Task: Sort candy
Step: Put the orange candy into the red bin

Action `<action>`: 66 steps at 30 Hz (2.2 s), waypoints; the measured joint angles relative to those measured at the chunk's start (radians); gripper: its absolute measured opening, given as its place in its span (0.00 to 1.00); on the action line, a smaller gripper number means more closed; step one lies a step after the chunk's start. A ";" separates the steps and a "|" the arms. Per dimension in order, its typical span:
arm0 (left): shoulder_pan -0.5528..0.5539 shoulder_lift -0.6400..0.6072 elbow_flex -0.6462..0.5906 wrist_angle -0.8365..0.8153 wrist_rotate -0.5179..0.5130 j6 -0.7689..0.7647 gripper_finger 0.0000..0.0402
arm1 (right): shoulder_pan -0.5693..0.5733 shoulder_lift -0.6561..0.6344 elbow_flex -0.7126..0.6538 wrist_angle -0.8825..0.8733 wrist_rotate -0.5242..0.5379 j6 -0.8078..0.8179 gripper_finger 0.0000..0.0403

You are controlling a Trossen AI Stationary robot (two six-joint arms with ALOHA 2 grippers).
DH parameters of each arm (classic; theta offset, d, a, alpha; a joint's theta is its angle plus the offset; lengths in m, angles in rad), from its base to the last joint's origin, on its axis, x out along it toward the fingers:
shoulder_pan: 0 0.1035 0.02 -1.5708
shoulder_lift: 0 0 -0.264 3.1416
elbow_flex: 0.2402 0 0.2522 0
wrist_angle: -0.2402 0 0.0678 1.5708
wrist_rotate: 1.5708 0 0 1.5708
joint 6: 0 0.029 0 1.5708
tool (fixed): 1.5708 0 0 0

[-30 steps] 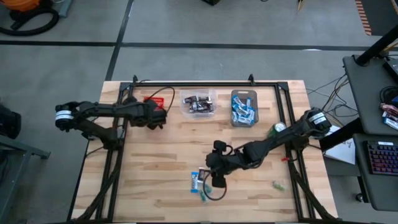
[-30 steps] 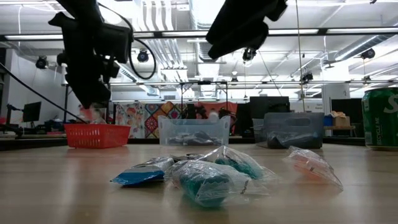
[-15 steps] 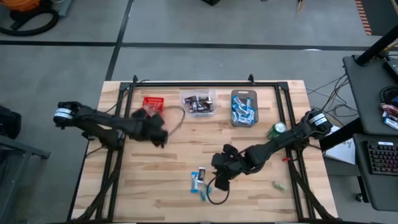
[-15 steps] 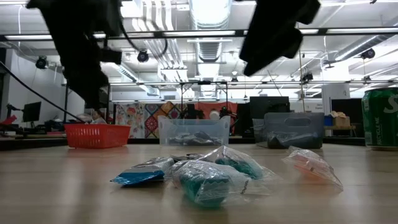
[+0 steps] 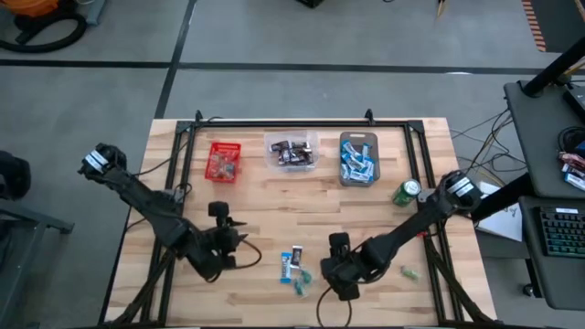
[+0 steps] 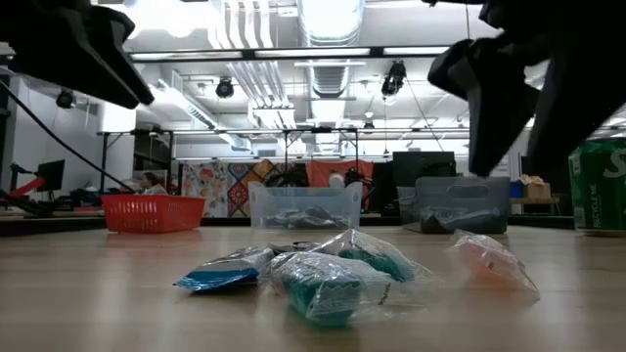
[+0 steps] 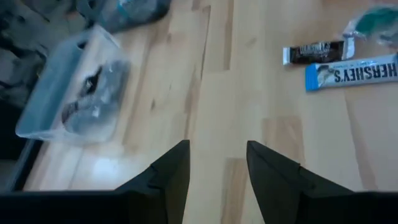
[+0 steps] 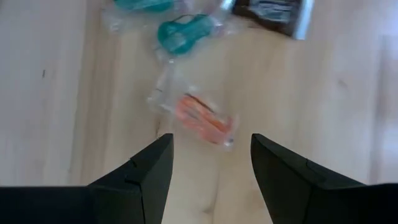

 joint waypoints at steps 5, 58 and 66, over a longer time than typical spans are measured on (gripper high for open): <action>-0.020 0.000 0.000 0.005 -0.040 0.002 0.35 | -0.001 0.060 0.000 0.039 0.001 -0.007 0.50; -0.013 0.005 0.000 0.271 -0.228 -0.059 0.35 | -0.200 -0.237 -0.341 0.462 0.549 -0.243 0.04; 0.025 -0.013 0.000 0.277 -0.254 -0.107 0.34 | -0.276 -0.409 -0.508 0.596 0.635 0.166 0.04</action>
